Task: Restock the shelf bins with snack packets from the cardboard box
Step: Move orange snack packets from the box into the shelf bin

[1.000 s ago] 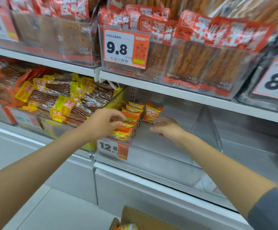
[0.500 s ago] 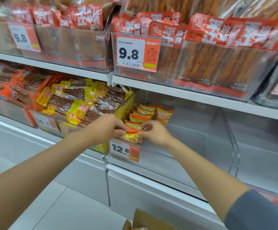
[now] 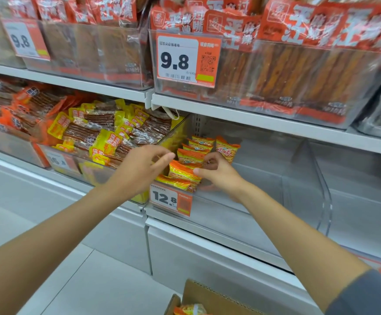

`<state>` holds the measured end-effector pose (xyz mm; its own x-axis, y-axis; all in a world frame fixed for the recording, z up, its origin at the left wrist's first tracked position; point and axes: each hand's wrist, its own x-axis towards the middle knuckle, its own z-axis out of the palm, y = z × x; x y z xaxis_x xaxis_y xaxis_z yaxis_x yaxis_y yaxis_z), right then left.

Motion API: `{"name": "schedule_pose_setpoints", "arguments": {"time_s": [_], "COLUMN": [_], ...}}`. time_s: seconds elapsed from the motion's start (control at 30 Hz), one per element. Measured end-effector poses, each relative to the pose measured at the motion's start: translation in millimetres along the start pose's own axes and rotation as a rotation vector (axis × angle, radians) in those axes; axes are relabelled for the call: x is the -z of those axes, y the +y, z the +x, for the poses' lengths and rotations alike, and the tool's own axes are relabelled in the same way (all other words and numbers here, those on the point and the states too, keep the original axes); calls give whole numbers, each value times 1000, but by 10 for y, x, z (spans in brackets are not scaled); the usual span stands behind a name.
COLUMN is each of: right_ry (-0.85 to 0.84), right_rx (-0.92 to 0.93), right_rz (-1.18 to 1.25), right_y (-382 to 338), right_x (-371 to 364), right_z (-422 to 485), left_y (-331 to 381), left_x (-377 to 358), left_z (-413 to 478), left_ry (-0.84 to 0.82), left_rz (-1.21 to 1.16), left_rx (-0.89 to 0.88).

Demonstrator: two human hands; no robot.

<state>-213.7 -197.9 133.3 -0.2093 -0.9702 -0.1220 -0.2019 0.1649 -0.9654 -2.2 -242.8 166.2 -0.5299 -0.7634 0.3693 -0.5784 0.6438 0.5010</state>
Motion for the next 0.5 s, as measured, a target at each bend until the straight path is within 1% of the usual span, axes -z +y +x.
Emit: {"name": "schedule_pose_setpoints", "arguments": {"time_s": [0.03,0.07,0.1,0.17,0.2,0.27,0.3,0.33,0.4,0.5], "right_ry": [-27,-55,-71,-32,13,99,122,127,84,-17], "right_rx": [-5,-12,-13,22,59,140,157,145,68,-24], "right_rz": [30,62,80,19,-49,-271,-368,-414,-374,-100], "right_y": [-2,-18,-29,-59,-79,-95,-90,-87,-126,-191], "right_x": [9,0,-34,-161,-241,-380,-429,-463,-464,-386], "right_z": [-8,-26,-24,-7,2,60,110,156,184,86], "left_y": [-65,-125,-203,-335,-368,-412,-417,-418,-426,-464], "left_x": [-1,-5,-28,-94,-118,-149,-154,-156,-168,-186], "left_z": [-35,-68,-92,-132,-147,-144,-138,-134,-130,-141], "left_ry": [140,227,262,248,246,265,276,280,282,281], "left_rz": [-25,-56,-100,-202,-229,-243,-257,-272,-289,-286], "left_rx": [6,45,110,226,248,251,252,255,252,233]}}
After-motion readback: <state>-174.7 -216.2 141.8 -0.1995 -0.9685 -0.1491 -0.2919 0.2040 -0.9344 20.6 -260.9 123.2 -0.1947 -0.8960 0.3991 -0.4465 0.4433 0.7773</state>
